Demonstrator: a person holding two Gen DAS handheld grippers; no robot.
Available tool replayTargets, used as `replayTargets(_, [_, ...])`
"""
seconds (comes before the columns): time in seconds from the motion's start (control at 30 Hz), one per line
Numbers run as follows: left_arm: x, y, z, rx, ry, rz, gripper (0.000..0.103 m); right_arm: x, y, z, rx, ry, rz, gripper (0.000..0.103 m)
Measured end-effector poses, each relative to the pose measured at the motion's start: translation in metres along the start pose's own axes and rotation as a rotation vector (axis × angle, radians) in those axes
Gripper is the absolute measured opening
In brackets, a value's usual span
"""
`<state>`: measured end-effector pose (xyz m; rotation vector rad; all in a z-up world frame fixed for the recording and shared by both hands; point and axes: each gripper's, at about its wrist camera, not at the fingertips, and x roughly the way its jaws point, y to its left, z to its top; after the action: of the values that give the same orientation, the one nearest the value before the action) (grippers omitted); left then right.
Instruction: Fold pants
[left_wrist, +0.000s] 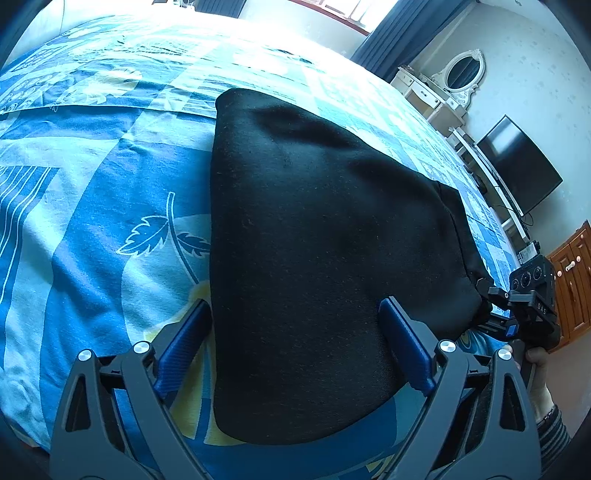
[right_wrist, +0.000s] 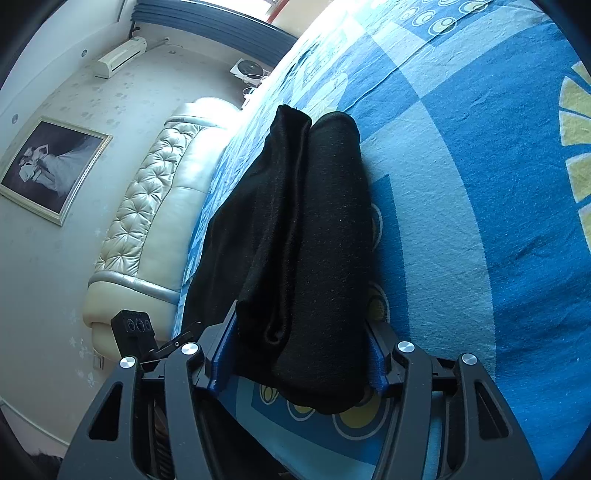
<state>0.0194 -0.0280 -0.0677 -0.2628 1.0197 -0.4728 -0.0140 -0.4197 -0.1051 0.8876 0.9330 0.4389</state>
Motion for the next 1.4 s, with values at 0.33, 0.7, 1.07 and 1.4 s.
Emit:
replayTargets(0.33, [-0.001,0.001,0.001,0.005,0.001,-0.008,0.093,-0.001,0.001,-0.001,0.004,-0.009,-0.015,0.060])
replayTargets(0.7, [-0.012,-0.013,-0.005,0.059,-0.031,0.089,0.093,0.000,0.020,-0.009,-0.070,-0.004,-0.127,0.078])
replayTargets(1.07, [-0.038,-0.053,-0.024,0.092,-0.045,0.293,0.093,-0.007,0.063,-0.054,-0.334,0.016,-0.527,0.081])
replayTargets(1.4, [-0.070,-0.090,-0.039,0.091,-0.150,0.397,0.093,-0.028,0.088,-0.067,-0.380,-0.087,-0.576,0.081])
